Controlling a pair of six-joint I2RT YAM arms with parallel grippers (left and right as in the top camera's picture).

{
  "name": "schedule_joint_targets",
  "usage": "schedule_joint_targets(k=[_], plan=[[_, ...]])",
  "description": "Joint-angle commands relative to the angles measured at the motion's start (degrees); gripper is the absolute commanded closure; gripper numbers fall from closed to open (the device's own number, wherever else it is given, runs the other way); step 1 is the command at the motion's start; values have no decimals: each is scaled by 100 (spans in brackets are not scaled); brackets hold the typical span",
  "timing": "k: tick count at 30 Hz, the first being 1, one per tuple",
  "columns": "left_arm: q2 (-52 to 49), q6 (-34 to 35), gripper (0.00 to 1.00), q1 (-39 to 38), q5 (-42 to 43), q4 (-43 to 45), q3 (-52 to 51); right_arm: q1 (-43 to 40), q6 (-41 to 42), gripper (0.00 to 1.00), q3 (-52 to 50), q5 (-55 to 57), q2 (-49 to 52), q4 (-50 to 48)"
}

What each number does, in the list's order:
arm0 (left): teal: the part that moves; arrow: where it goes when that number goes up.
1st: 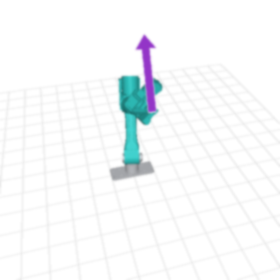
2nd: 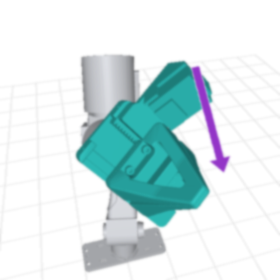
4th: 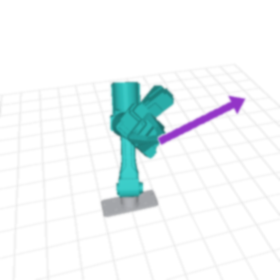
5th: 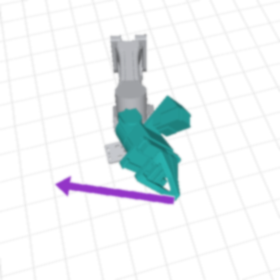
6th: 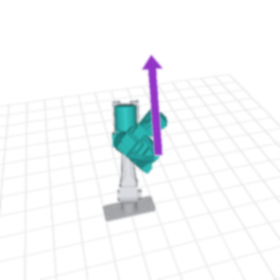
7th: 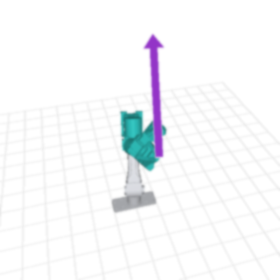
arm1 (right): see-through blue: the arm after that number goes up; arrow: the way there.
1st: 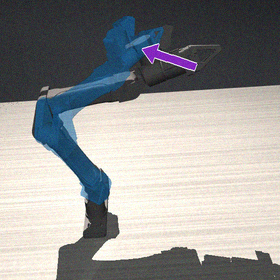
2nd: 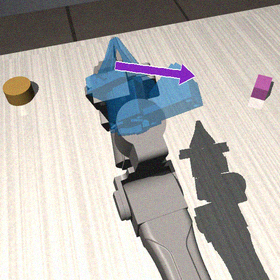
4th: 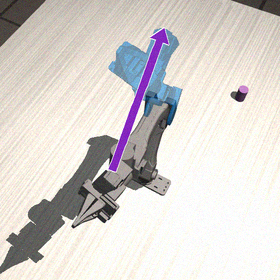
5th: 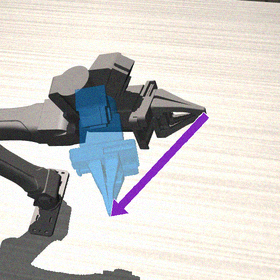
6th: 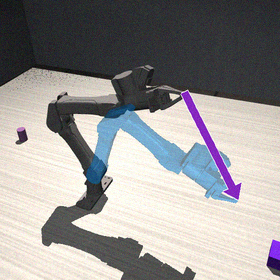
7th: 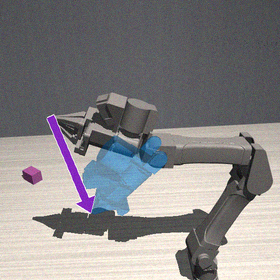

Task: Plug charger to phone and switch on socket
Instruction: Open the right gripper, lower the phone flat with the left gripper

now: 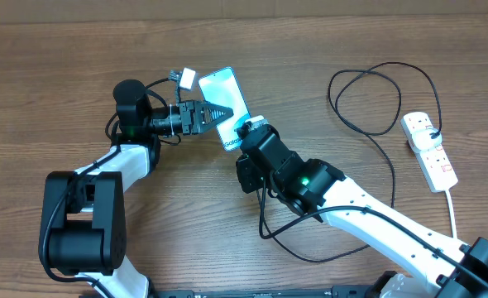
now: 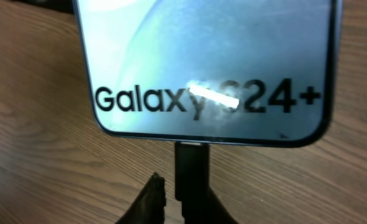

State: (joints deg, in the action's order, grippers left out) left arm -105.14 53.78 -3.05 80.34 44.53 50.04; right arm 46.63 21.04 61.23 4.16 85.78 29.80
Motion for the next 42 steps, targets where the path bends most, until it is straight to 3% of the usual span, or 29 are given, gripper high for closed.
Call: schedule_joint_targets(k=[1,4,8,10,15,20,26,30,33,35,39,42], plan=[[-28,-258,96,-295,492,-35,-203,-20,-4,72,599,-162,-170,-140],[-28,-256,96,-297,278,-37,-205,-20,-4,53,603,-603,-262,9],[-28,-212,96,-304,-162,-52,-205,-20,-2,42,603,-1010,-577,214],[-28,-120,96,-328,-424,-146,-205,-20,-4,20,603,-1027,-811,380],[-28,-111,96,-546,-1311,-901,-205,-42,-28,2,603,-566,-1499,907],[-28,-138,96,-1088,-2070,-1325,-203,-42,0,0,603,570,-2210,1989],[-28,-785,96,-1620,-1888,-1851,-33,-42,654,0,603,1493,-2892,3187],[-28,-2347,96,-1600,-2072,-4168,391,-42,1213,0,599,1790,-3222,3567],[-28,-3425,96,-1405,-3501,-6616,1012,-42,1220,0,592,1790,-3307,3593],[-28,-3845,96,-1325,-4249,-7630,1381,-42,1220,0,590,1788,-3305,3593],[-28,-5001,96,-1204,-4468,-8885,2009,-42,1220,0,557,1792,-3237,3574],[-28,-5305,96,-1156,-4476,-9103,2124,-42,1222,0,553,1788,-3136,3569]])
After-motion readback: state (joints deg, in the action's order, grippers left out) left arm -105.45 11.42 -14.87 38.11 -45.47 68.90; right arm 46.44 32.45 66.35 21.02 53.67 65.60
